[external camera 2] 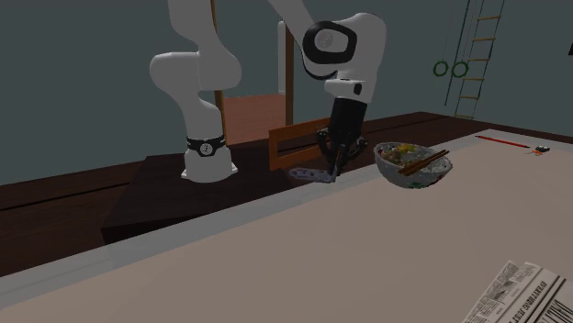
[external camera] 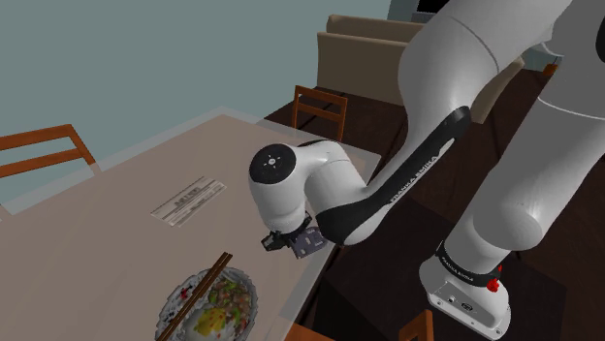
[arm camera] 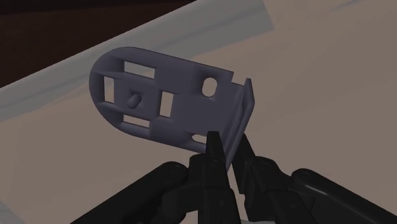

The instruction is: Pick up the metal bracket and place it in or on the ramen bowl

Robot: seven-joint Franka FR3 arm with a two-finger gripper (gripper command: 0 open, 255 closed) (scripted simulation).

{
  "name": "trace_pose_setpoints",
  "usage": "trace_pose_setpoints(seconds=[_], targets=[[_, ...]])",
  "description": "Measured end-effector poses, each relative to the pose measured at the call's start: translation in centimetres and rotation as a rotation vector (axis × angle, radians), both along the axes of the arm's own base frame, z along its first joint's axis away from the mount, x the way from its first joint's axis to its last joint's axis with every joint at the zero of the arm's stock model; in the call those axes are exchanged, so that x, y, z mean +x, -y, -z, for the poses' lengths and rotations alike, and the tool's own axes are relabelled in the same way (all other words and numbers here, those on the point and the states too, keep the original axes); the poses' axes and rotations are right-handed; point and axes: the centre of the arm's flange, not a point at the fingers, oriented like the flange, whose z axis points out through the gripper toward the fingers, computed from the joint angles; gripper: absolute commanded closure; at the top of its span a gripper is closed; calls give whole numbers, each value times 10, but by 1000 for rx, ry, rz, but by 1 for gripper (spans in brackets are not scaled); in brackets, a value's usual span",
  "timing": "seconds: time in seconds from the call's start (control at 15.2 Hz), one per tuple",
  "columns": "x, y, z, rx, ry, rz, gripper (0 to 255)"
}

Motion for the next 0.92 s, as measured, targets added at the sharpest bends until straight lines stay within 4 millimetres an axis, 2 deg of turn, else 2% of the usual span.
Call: trace_pose_setpoints(seconds=[0.92], targets=[[0,1,-74,0,0,0,255]])
